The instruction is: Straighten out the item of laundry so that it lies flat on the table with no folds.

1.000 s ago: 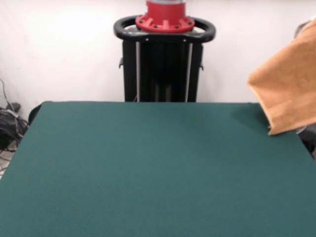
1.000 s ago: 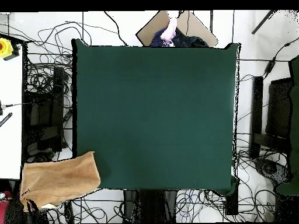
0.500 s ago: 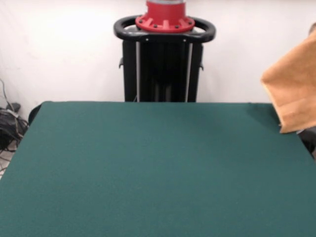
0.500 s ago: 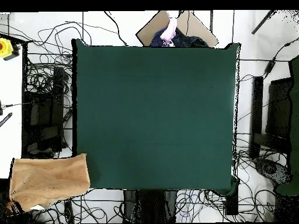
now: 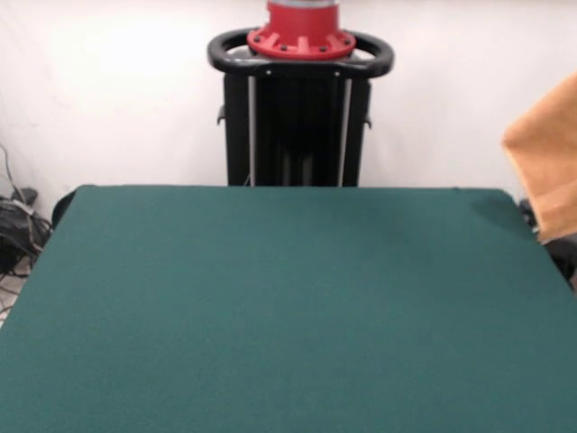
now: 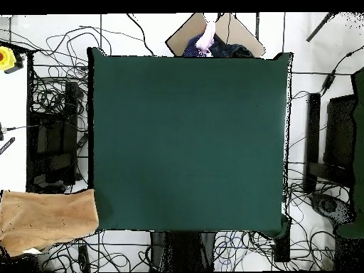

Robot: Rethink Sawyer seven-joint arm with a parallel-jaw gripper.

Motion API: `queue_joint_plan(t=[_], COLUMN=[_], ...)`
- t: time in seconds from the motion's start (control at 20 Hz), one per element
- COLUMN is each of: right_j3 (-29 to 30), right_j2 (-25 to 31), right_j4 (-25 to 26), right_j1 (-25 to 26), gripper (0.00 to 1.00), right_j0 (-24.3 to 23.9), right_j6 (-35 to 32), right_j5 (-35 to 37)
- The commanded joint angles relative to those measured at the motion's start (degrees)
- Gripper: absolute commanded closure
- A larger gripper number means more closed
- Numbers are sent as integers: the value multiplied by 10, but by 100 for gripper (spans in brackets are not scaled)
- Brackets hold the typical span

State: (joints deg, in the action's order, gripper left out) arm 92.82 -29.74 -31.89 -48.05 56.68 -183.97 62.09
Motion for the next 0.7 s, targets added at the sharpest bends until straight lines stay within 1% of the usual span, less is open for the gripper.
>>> queue_joint_plan(t=[0.05, 0.2, 0.3, 0.45, 0.6, 0.7], right_j3=[-25, -40, -59, -54, -41, -38], right_j2=[57, 57, 44, 31, 28, 29], right_j4=[-27, -30, -17, -20, -30, -46], right_j1=[40, 55, 74, 98, 120, 135], gripper=[100, 100, 100, 100, 100, 100], right_j0=[-2, -6, -11, -24, -41, -51], right_j6=[-188, -208, -224, -238, -240, -255], right_j5=[44, 44, 55, 31, -8, -31])
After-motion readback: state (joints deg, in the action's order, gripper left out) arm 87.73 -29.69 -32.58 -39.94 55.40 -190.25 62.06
